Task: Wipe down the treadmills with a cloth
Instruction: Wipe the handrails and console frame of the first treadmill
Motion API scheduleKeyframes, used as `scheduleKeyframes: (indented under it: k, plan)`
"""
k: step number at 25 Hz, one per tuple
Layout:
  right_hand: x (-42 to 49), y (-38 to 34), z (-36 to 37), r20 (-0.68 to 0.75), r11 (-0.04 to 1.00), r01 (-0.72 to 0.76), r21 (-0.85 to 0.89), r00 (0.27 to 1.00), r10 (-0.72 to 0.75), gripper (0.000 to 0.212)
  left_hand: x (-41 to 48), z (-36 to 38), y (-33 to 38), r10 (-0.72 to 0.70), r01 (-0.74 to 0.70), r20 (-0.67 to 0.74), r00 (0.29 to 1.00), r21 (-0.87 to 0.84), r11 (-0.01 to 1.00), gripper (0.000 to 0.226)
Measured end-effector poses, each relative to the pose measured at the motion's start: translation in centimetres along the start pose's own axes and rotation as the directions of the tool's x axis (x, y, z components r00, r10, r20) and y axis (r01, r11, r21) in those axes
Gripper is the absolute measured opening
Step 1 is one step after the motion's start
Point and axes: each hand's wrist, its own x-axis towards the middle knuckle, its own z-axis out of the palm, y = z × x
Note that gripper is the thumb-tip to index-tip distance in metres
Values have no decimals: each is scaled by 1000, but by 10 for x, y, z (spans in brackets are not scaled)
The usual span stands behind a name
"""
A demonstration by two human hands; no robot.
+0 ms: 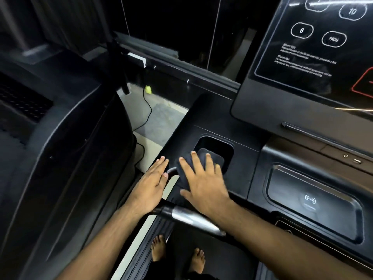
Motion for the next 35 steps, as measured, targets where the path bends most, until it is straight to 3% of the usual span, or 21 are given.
scheduleKeyframes:
  k: [5, 7, 10, 13, 15, 16, 17, 19, 20, 22, 24, 26, 29, 31, 33, 35]
  plan:
    - [-6, 25, 1, 18, 993, 106, 58, 994, -107, 85, -3, -5, -10, 20, -21, 45, 999, 23, 999, 49]
    - [9, 8, -3, -6, 995, -4, 96, 1000, 4, 77, -2, -7, -13, 30, -30, 27, 999, 16, 999, 49]
    - [46, -33, -14, 44, 925, -300, 233, 954, 298, 78, 3, -5, -17, 32, -32, 17, 999, -18, 999, 49]
    - [23, -21, -15, 49, 954, -248, 170, 969, 243, 77, 3, -3, -17, 32, -31, 11, 999, -23, 999, 48]
    - [14, 1, -22, 90, 919, -282, 276, 959, 267, 68, 7, -5, -18, 44, -44, 11, 999, -21, 999, 48]
    - [22, 11, -24, 92, 832, -347, 433, 935, 342, 60, 9, -6, -19, 48, -48, 12, 999, -19, 999, 48]
    - [30, 18, -28, 102, 638, -411, 652, 881, 462, 52, 12, -6, -19, 53, -52, 15, 999, -20, 998, 48]
    - [53, 25, -28, 178, 99, -344, 934, 686, 705, 42, 16, -6, -19, 58, -57, 22, 998, -31, 998, 48]
    - [62, 22, -26, 233, -81, -272, 959, 588, 775, 43, 19, -7, -19, 58, -56, 29, 998, -50, 997, 47]
    - [80, 7, -24, 294, -198, -235, 952, 515, 805, 52, 24, -10, -19, 53, -50, 35, 998, -99, 994, 46]
    - [96, -15, -28, 340, -178, -324, 929, 557, 758, 73, 32, -14, -20, 53, -49, 32, 998, -111, 993, 45]
    - [110, -32, -35, 366, -32, -490, 871, 604, 708, 96, 38, -16, -20, 50, -45, 35, 998, -115, 992, 45]
    - [112, -36, -33, 420, 80, -627, 775, 605, 676, 104, 41, -14, -20, 49, -44, 38, 998, -129, 991, 44]
    - [105, -28, -29, 453, 70, -639, 766, 613, 647, 84, 39, -12, -21, 59, -54, 39, 997, -124, 991, 44]
    - [98, -12, -33, 468, 74, -614, 786, 668, 579, 43, 38, -11, -21, 57, -53, 28, 998, -111, 992, 43]
    - [90, 4, -45, 498, 187, -617, 764, 749, 437, 15, 39, -10, -21, 55, -53, 11, 998, -99, 994, 43]
